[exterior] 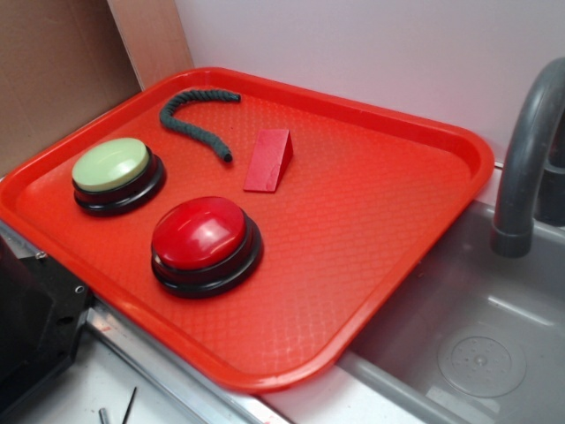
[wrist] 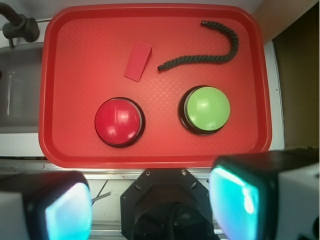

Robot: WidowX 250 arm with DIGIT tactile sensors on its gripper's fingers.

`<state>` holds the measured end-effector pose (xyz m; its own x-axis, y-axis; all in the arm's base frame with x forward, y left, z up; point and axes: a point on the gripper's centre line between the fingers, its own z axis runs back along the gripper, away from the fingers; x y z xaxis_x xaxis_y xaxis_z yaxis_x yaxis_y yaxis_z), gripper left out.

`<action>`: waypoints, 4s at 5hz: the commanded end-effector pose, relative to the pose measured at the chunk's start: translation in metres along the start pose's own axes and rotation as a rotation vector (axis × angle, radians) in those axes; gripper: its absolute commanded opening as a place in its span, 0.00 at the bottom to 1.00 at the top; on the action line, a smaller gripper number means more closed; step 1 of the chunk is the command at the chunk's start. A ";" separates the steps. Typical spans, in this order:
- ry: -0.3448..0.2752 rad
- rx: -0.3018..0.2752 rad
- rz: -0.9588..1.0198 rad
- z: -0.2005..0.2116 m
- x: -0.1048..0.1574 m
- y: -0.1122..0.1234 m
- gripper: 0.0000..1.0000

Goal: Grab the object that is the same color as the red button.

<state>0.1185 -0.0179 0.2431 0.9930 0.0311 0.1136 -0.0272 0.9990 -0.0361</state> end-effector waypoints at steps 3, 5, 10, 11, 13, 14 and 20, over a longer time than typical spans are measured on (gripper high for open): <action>-0.075 -0.061 0.286 -0.030 0.026 0.007 1.00; -0.145 0.006 0.569 -0.087 0.081 0.021 1.00; -0.198 0.002 0.614 -0.218 0.161 0.005 1.00; -0.191 0.023 0.605 -0.228 0.161 0.005 1.00; -0.211 0.004 0.614 -0.221 0.156 0.008 0.00; -0.216 -0.001 0.603 -0.208 0.158 0.008 0.00; -0.097 -0.165 0.150 -0.003 0.154 -0.022 0.00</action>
<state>0.2703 -0.0413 0.2319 0.9785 0.1794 0.1016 -0.1574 0.9683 -0.1939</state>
